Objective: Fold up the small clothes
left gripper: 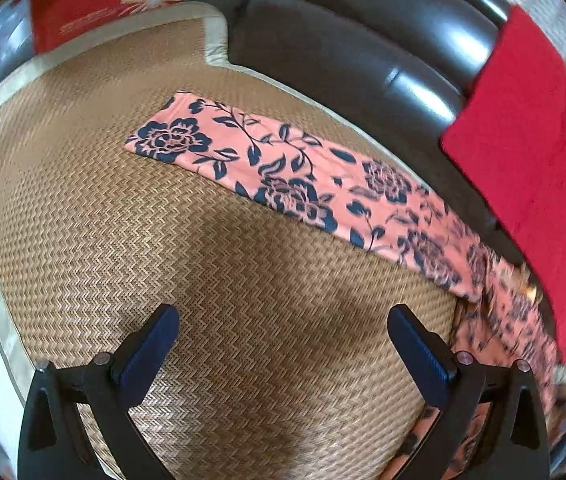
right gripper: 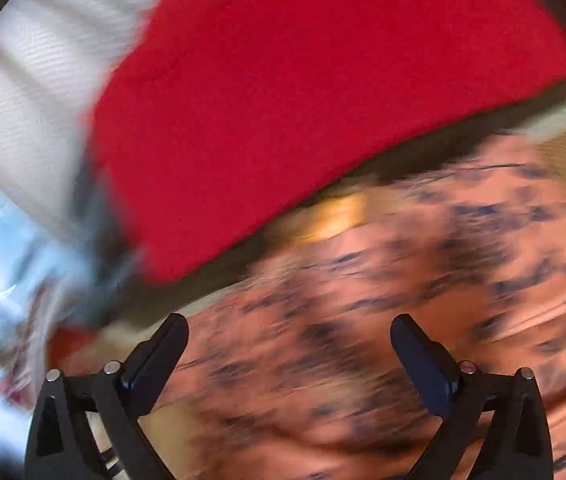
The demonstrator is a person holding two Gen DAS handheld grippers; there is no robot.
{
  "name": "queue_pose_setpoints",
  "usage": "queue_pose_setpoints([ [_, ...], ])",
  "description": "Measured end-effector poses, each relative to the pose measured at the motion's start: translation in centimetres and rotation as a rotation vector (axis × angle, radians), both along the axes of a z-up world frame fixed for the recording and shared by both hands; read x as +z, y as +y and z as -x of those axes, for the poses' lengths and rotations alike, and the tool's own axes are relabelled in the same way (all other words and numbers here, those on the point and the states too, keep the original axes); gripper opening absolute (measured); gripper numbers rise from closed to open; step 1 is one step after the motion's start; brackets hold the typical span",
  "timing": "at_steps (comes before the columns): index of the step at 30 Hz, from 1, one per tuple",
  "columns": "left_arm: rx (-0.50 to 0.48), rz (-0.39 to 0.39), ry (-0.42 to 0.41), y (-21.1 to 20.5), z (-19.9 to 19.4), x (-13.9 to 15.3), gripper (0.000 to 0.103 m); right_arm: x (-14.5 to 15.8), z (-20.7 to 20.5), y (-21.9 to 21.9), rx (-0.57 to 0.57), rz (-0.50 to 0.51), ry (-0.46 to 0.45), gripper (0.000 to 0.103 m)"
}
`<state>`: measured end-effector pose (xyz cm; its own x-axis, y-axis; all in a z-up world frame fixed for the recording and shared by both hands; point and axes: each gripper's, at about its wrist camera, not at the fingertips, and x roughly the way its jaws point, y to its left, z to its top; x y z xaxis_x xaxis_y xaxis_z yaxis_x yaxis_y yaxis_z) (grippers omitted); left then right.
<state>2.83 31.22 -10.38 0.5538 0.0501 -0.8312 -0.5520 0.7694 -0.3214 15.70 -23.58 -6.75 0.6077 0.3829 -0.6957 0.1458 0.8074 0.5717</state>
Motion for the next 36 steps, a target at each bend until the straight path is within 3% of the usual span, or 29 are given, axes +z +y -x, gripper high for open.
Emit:
queue_pose_setpoints([
  [1, 0.002, 0.03, -0.019, 0.1, 0.1, 0.2, 0.103, -1.8, -0.8, -0.5, 0.008, 0.002, 0.138, 0.097],
  [2, 0.002, 0.059, -0.042, 0.2, 0.2, 0.3, 0.103, -2.8, -0.8, -0.6, 0.048, -0.066, 0.179, 0.092],
  [6, 0.056, 0.108, -0.091, 2.6, -0.3, 0.1, 0.103, 3.6, 5.0, 4.5, 0.246, 0.077, -0.105, 0.098],
  [9, 0.237, 0.185, -0.13, 7.2, -0.9, -1.5, 0.103, 5.6, 9.9, 7.8, 0.385, 0.139, -0.205, 0.101],
  [12, 0.398, 0.206, -0.102, 11.8, -2.6, -3.9, 0.103, 5.1, 13.6, 9.2, 0.407, 0.215, -0.199, 0.101],
  [14, 0.423, 0.09, -0.092, 12.9, -4.2, -3.3, 0.103, 4.4, 14.9, 7.4, 0.386, 0.232, -0.167, 0.101],
  [15, 0.409, 0.068, -0.069, 13.2, -5.3, -3.1, 0.102, 4.1, 15.4, 6.9, 0.376, 0.247, -0.153, 0.101],
  [16, 0.391, 0.068, -0.069, 13.4, -6.0, -3.1, 0.091, 3.6, 15.9, 6.3, 0.361, 0.267, -0.137, 0.101],
  [17, 0.385, 0.063, -0.056, 13.5, -6.5, -3.2, 0.066, 3.2, 16.0, 6.1, 0.344, 0.279, -0.126, 0.101],
  [18, 0.382, 0.04, -0.017, 13.5, -7.2, -3.4, 0.049, 2.7, 16.3, 5.8, 0.333, 0.282, -0.115, 0.101],
  [19, 0.362, 0.003, 0.02, 13.4, -7.8, -3.6, 0.012, 2.2, 16.3, 5.5, 0.327, 0.283, -0.1, 0.101],
  [20, 0.34, 0.018, 0.025, 13.5, -8.1, -3.8, 0.004, 1.9, 16.3, 5.2, 0.326, 0.283, -0.081, 0.101],
  [23, 0.317, -0.014, -0.011, 12.9, -8.1, -2.0, 0.003, 1.4, 15.2, 5.6, 0.319, 0.261, -0.056, 0.101],
  [26, 0.219, -0.171, -0.108, 9.4, -8.1, 3.5, 0.003, 2.9, 13.6, 9.0, 0.408, 0.181, -0.107, 0.101],
  [29, 0.108, -0.265, -0.229, 4.4, -8.5, 9.6, 0.003, 4.7, 11.8, 14.2, 0.57, 0.056, -0.19, 0.101],
  [31, 0.025, -0.31, -0.298, 0.6, -9.2, 13.3, 0.003, 3.7, 8.9, 18.0, 0.671, -0.077, -0.145, 0.101],
  [32, -0.03, -0.322, -0.331, -1.6, -9.5, 15.0, 0.003, 1.5, 6.9, 19.7, 0.683, -0.137, -0.042, 0.099],
  [34, -0.145, -0.366, -0.386, -6.4, -10.0, 17.5, 0.003, -1.5, 5.6, 19.6, 0.612, -0.182, 0.086, 0.098],
  [36, -0.279, -0.413, -0.444, -12.7, -10.6, 19.4, 0.003, -2.0, 6.7, 16.5, 0.536, -0.215, 0.06, 0.098],
])
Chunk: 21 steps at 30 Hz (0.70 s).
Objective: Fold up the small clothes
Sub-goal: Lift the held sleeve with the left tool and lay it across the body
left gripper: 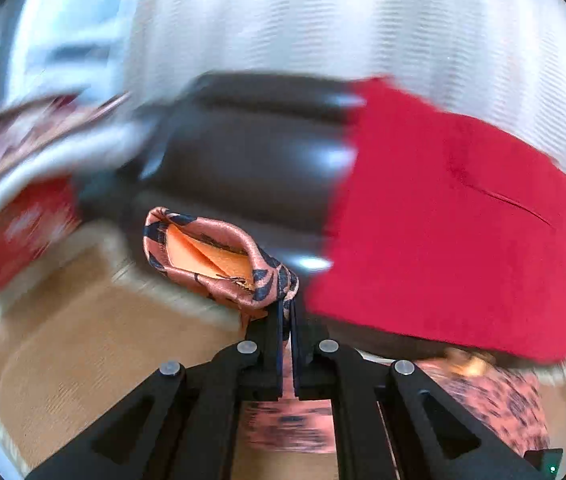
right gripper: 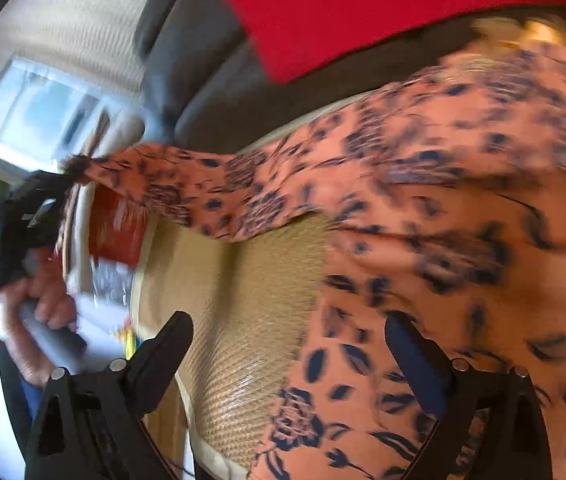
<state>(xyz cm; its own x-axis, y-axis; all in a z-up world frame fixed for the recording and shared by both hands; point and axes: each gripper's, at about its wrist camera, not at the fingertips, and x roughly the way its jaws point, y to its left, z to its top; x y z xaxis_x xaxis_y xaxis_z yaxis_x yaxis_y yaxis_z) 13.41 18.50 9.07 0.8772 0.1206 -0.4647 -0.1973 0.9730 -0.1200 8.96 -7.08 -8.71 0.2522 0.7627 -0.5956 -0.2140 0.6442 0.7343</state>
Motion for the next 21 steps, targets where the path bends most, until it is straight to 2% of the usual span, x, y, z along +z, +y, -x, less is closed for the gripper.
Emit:
queue_pose_setpoints([
  [3, -0.177, -0.034, -0.016, -8.6, -1.0, 0.6, 0.003, 0.5, 3.5, -7.7, -0.17, 0.035, -0.054, 0.099],
  [7, -0.392, -0.029, 0.023, -19.6, -3.1, -1.0, 0.003, 2.2, 8.1, -19.9, -0.453, 0.176, -0.126, 0.099],
  [9, -0.505, 0.019, 0.101, -24.9, -4.8, -3.3, 0.003, 3.3, 10.8, -26.2, -0.61, 0.236, -0.152, 0.099],
  [10, -0.541, 0.044, 0.14, -26.7, -5.5, -4.3, 0.003, 3.6, 11.6, -28.0, -0.656, 0.257, -0.156, 0.099],
  [12, -0.651, 0.097, 0.24, -30.4, -7.4, -7.5, 0.023, 4.2, 13.2, -31.3, -0.735, 0.293, -0.163, 0.099],
  [13, -0.695, 0.126, 0.315, -31.7, -8.3, -9.0, 0.049, 4.3, 13.7, -32.5, -0.762, 0.309, -0.164, 0.099],
  [14, -0.71, 0.154, 0.408, -32.7, -8.8, -10.5, 0.061, 4.4, 13.9, -33.4, -0.778, 0.319, -0.161, 0.099],
  [15, -0.71, 0.172, 0.466, -33.2, -9.1, -11.2, 0.061, 4.1, 13.9, -33.7, -0.78, 0.324, -0.152, 0.099],
  [16, -0.697, 0.181, 0.489, -32.7, -9.0, -11.6, 0.061, 4.0, 13.6, -34.1, -0.777, 0.326, -0.137, 0.099],
  [18, -0.646, 0.156, 0.414, -29.2, -7.6, -10.6, 0.061, 3.6, 13.0, -33.9, -0.763, 0.326, -0.119, 0.099],
  [21, -0.544, 0.073, 0.321, -22.9, -5.2, -9.7, 0.07, 3.5, 11.2, -33.1, -0.687, 0.256, -0.111, 0.099],
])
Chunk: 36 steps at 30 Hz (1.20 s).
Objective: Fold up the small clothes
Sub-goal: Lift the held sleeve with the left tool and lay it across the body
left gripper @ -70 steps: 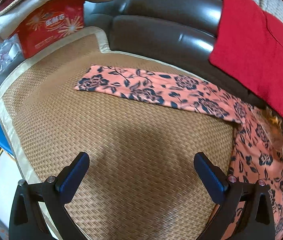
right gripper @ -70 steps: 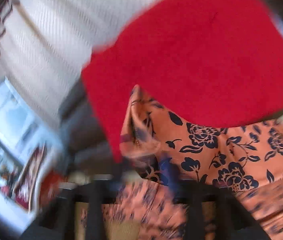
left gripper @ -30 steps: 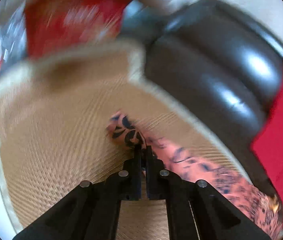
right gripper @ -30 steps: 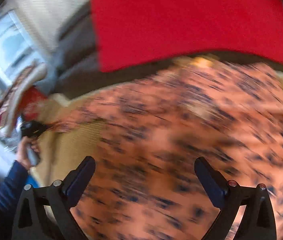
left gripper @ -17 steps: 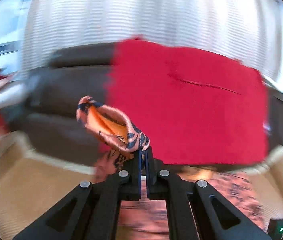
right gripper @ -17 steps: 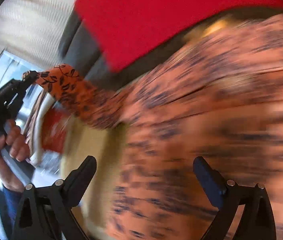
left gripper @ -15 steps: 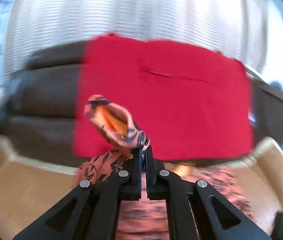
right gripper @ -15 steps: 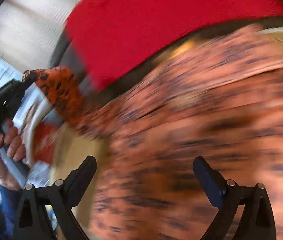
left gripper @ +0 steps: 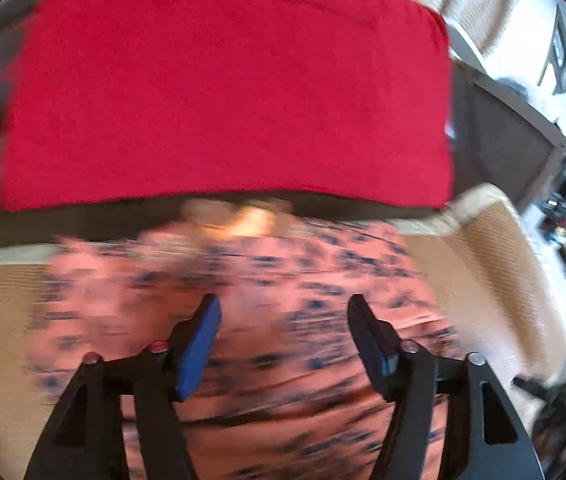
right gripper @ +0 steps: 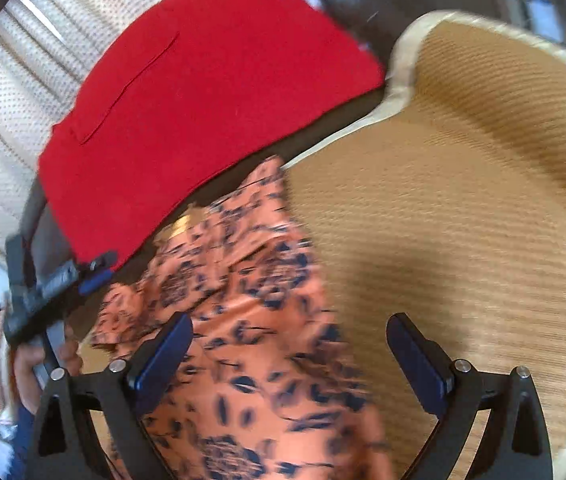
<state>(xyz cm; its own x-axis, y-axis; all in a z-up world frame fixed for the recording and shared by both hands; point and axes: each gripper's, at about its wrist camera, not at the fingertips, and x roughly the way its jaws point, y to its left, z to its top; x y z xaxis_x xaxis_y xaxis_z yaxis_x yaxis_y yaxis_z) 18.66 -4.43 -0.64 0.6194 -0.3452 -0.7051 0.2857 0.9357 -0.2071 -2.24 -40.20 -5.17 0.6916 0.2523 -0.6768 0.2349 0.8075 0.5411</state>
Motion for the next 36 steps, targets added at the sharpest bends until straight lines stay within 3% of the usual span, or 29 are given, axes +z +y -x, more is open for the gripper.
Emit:
queue_pose_setpoints([
  [4, 0.191, -0.058, -0.062, 9.9, 2.6, -0.1, 0.074, 0.4, -7.4, 3.5, 0.19, -0.102, -0.007, 0.099],
  [8, 0.32, -0.029, -0.031, 16.8, 4.7, -1.8, 0.074, -1.4, -16.8, 6.6, 0.229, 0.001, 0.112, 0.097],
  [10, 0.356, -0.013, -0.021, 19.1, 5.7, -2.4, 0.074, -3.0, -20.6, 8.9, 0.271, 0.122, 0.211, 0.091],
  [11, 0.369, -0.013, -0.016, 20.1, 6.2, -2.8, 0.074, -3.8, -21.5, 9.6, 0.278, 0.146, 0.251, 0.071],
  [12, 0.377, -0.012, -0.01, 20.9, 6.6, -3.1, 0.074, -4.4, -22.1, 10.7, 0.314, 0.183, 0.287, 0.036],
  [14, 0.381, -0.011, -0.005, 21.6, 6.9, -4.2, 0.074, -4.9, -22.4, 13.4, 0.392, 0.346, 0.342, 0.013],
  [16, 0.378, -0.013, -0.005, 22.1, 6.9, -4.2, 0.074, -3.3, -22.3, 14.4, 0.417, 0.408, 0.32, 0.008],
  [19, 0.363, -0.015, -0.026, 21.6, 6.5, -4.4, 0.074, 1.6, -22.1, 13.8, 0.37, 0.451, 0.191, 0.008],
  [22, 0.337, -0.026, -0.059, 20.5, 5.6, -3.9, 0.074, 6.3, -21.8, 12.8, 0.277, 0.586, 0.063, 0.008],
  [23, 0.331, -0.028, -0.063, 20.1, 5.2, -3.7, 0.074, 6.8, -22.2, 11.9, 0.251, 0.582, 0.044, 0.012],
  [25, 0.306, -0.027, -0.062, 18.7, 3.8, -3.5, 0.074, 5.1, -23.2, 10.3, 0.258, 0.491, 0.07, 0.019],
  [26, 0.287, -0.022, -0.06, 17.7, 2.9, -3.4, 0.074, 2.6, -23.7, 9.4, 0.27, 0.45, 0.149, 0.025],
  [28, 0.224, -0.013, -0.045, 15.3, 0.7, -4.2, 0.08, -2.0, -24.4, 8.0, 0.253, 0.382, 0.266, 0.026],
  [29, 0.185, -0.051, -0.014, 13.7, -0.7, -5.2, 0.081, -4.1, -23.9, 6.7, 0.223, 0.332, 0.32, 0.026],
  [30, 0.177, -0.09, 0.008, 12.8, -1.5, -6.0, 0.081, -5.2, -23.1, 5.0, 0.181, 0.25, 0.33, 0.026],
  [32, 0.156, -0.162, 0.05, 11.4, -2.6, -7.7, 0.081, -4.5, -20.3, 1.5, 0.091, 0.059, 0.257, 0.026],
  [34, 0.164, -0.181, 0.036, 11.1, -1.9, -7.6, 0.081, -2.8, -17.0, -1.0, -0.006, 0.013, 0.201, 0.047],
  [35, 0.172, -0.16, 0.016, 11.4, -1.1, -7.1, 0.081, -2.0, -14.9, -2.4, -0.051, 0.013, 0.181, 0.089],
  [36, 0.18, -0.136, 0.001, 11.7, -0.2, -6.5, 0.081, -1.3, -12.0, -3.9, -0.085, 0.049, 0.181, 0.103],
])
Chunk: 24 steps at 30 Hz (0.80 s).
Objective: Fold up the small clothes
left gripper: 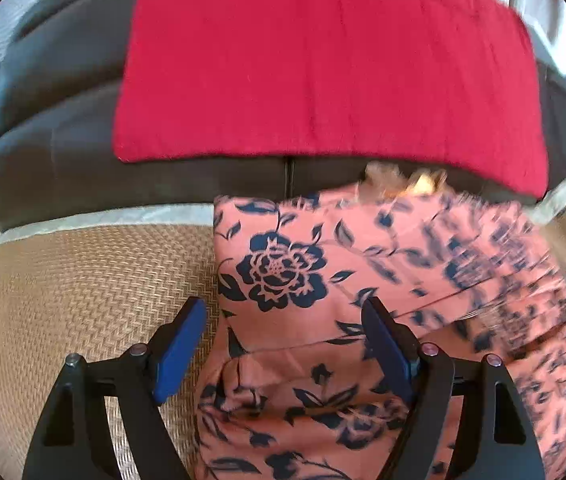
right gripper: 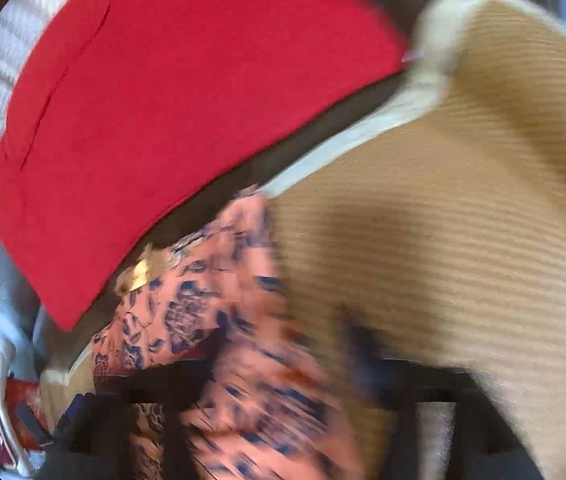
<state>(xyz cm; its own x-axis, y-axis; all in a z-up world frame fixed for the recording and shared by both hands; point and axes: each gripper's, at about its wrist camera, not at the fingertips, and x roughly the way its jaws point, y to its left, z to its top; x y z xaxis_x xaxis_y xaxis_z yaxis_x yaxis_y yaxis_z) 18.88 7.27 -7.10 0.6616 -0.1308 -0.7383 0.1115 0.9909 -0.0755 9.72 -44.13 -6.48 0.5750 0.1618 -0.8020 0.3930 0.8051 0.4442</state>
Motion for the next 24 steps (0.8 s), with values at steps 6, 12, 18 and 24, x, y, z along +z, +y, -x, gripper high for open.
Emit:
queue_pose_setpoints([
  [6, 0.013, 0.036, -0.025, 0.8, 6.2, 2.7, 0.081, 1.1, 10.4, -2.6, -0.057, 0.136, -0.004, 0.092],
  [12, 0.078, 0.062, 0.014, 3.9, 16.7, 3.1, 0.081, 1.6, 15.8, 12.1, 0.528, 0.067, -0.154, 0.092],
  [18, 0.157, 0.121, 0.188, 8.7, 25.1, -1.1, 0.081, -3.6, 18.9, 6.9, 0.308, -0.022, 0.02, 0.091],
  [24, 0.16, 0.157, 0.23, 7.8, 27.5, -2.9, 0.081, -5.6, 20.3, 6.3, 0.349, -0.128, 0.099, 0.06],
])
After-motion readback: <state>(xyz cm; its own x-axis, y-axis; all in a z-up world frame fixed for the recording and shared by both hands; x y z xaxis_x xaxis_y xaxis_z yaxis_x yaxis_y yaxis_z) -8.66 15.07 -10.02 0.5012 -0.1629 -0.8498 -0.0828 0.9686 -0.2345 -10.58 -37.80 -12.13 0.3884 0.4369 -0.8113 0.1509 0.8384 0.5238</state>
